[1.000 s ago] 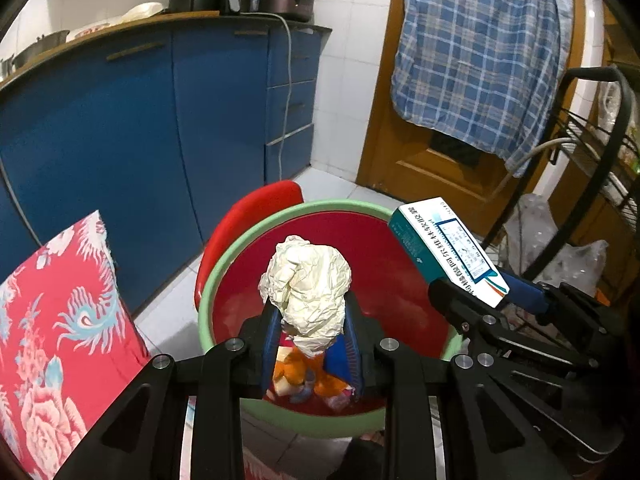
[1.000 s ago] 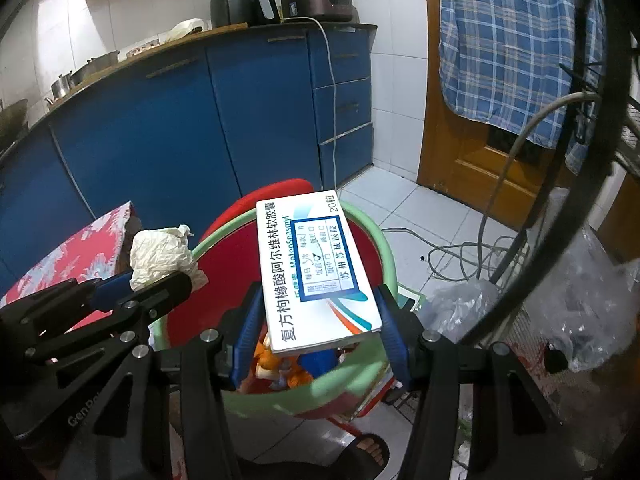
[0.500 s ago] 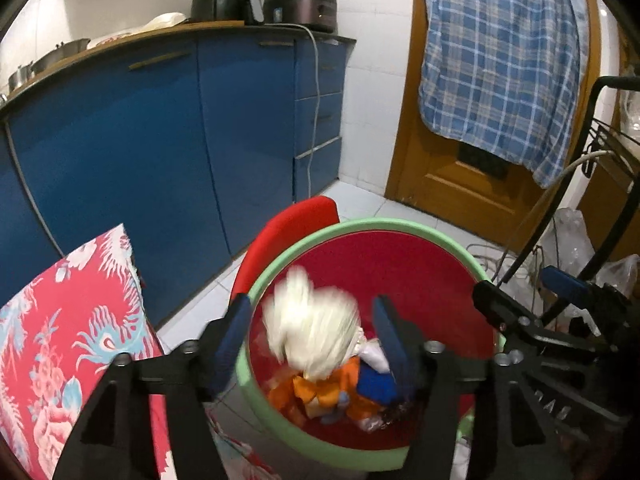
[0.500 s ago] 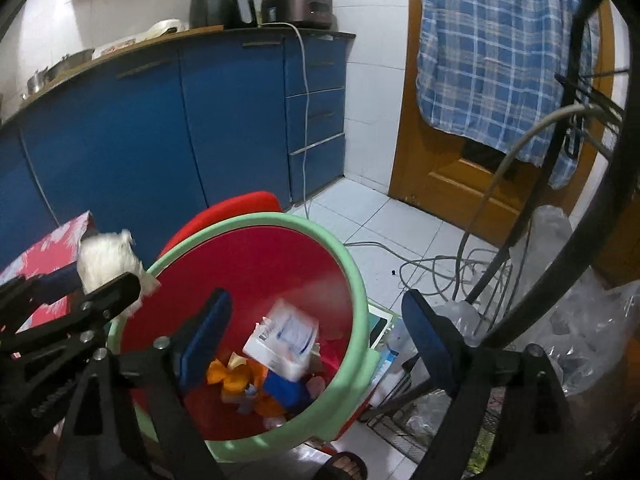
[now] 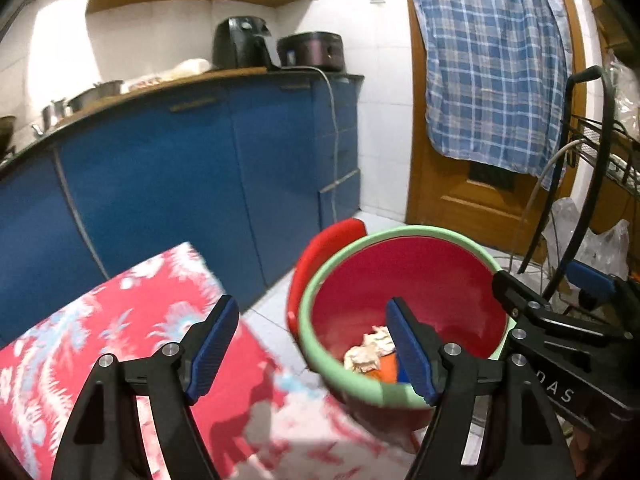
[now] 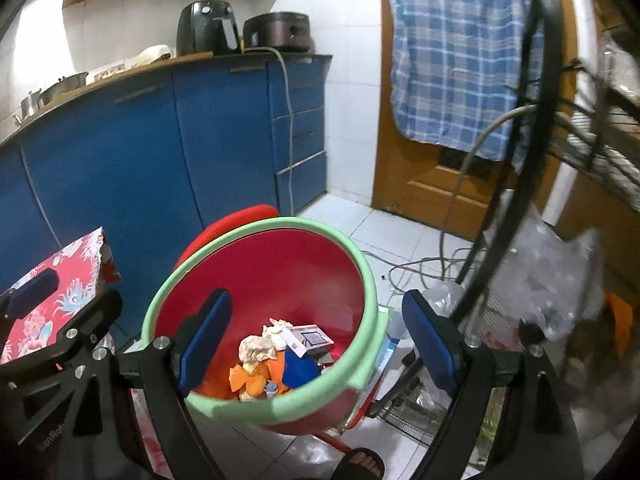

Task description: Collect trash

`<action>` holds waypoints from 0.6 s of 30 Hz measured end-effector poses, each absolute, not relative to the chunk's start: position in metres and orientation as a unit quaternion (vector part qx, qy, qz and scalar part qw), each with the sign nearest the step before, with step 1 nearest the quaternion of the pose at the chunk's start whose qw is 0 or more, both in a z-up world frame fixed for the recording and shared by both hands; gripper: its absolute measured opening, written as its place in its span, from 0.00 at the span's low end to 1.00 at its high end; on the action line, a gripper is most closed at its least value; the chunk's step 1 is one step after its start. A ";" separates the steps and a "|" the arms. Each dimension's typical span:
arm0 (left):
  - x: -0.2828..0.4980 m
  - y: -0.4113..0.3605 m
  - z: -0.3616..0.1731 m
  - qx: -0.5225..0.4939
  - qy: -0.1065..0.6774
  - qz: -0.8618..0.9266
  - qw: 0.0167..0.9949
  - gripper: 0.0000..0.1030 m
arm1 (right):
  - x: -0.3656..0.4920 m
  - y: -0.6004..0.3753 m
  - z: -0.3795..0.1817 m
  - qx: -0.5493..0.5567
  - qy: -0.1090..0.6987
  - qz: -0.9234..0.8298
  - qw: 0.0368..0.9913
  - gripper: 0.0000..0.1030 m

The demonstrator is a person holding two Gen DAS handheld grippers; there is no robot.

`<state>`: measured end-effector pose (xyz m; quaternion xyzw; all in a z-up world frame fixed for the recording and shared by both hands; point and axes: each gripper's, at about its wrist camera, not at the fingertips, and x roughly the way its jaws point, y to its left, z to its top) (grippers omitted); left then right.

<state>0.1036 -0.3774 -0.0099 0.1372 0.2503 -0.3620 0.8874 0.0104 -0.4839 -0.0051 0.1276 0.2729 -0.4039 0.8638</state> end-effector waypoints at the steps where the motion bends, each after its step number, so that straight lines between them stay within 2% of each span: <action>1: 0.104 -0.371 -0.011 0.133 0.251 -0.360 0.888 0.75 | 0.010 -0.474 -0.004 0.123 0.270 -0.410 0.863 0.84; 7: 0.111 -0.336 -0.018 0.100 0.275 -0.361 0.885 0.76 | 0.012 -0.439 -0.002 0.100 0.263 -0.428 0.859 0.84; 12: 0.110 -0.313 -0.015 0.086 0.263 -0.341 0.898 0.77 | 0.010 -0.419 0.002 0.104 0.236 -0.419 0.871 0.84; 18: 0.116 -0.309 -0.022 0.082 0.283 -0.333 0.896 0.77 | 0.021 -0.419 -0.004 0.093 0.263 -0.400 0.873 0.84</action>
